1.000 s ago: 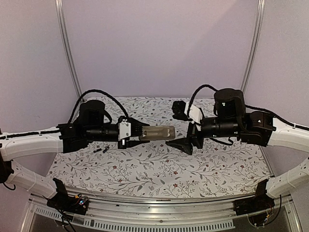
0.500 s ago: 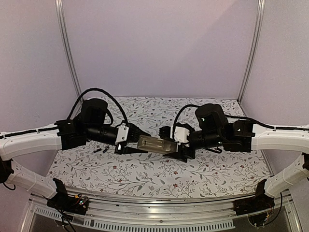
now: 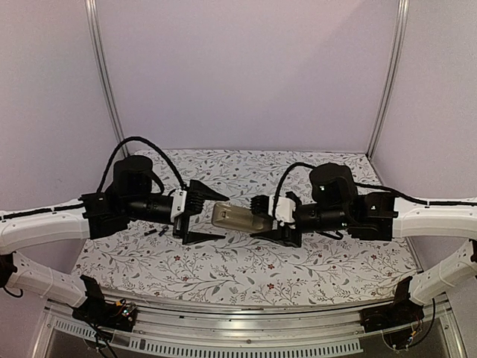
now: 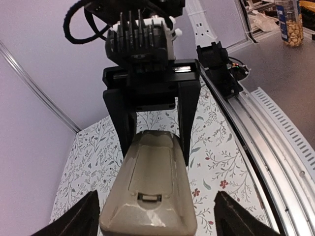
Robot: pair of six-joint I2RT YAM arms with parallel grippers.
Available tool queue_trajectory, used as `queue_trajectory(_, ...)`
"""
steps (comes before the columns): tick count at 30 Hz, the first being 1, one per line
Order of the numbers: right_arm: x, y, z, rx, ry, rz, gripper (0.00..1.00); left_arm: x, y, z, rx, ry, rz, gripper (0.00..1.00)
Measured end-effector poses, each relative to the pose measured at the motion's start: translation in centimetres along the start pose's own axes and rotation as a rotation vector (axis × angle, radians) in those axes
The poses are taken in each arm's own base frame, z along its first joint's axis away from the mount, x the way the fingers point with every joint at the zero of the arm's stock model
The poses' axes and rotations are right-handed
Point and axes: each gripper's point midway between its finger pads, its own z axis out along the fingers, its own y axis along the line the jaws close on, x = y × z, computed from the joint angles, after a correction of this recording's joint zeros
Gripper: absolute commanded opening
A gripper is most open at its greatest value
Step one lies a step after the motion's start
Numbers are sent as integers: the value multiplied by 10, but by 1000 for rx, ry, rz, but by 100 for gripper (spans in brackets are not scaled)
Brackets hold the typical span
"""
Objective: Load the batteries into the remote control
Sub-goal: Pass from the left arm to the right, then pass from the right arm to the left
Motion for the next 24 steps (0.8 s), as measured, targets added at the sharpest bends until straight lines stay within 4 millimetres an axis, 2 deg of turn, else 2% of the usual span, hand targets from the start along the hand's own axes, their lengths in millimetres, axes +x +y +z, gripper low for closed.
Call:
queue_trajectory(5, -23, 5, -24, 0, -156, -1, 31, -30, -1, -12, -41, -192, -37, 82)
queue_trajectory(9, -64, 4, -49, -1, -330, -37, 30, -57, -1, -16, -29, -361, -64, 80)
queue_trajectory(12, -80, 2, -56, 0, -397, -60, 29, -77, 1, -16, -22, -461, -67, 80)
queue_trajectory(20, -82, 8, -50, -29, -411, -76, 30, -99, -5, -5, -32, -576, -58, 80)
queue_trajectory(24, -82, 11, -48, -38, -413, -87, 30, -104, -10, 2, -20, -604, -49, 68)
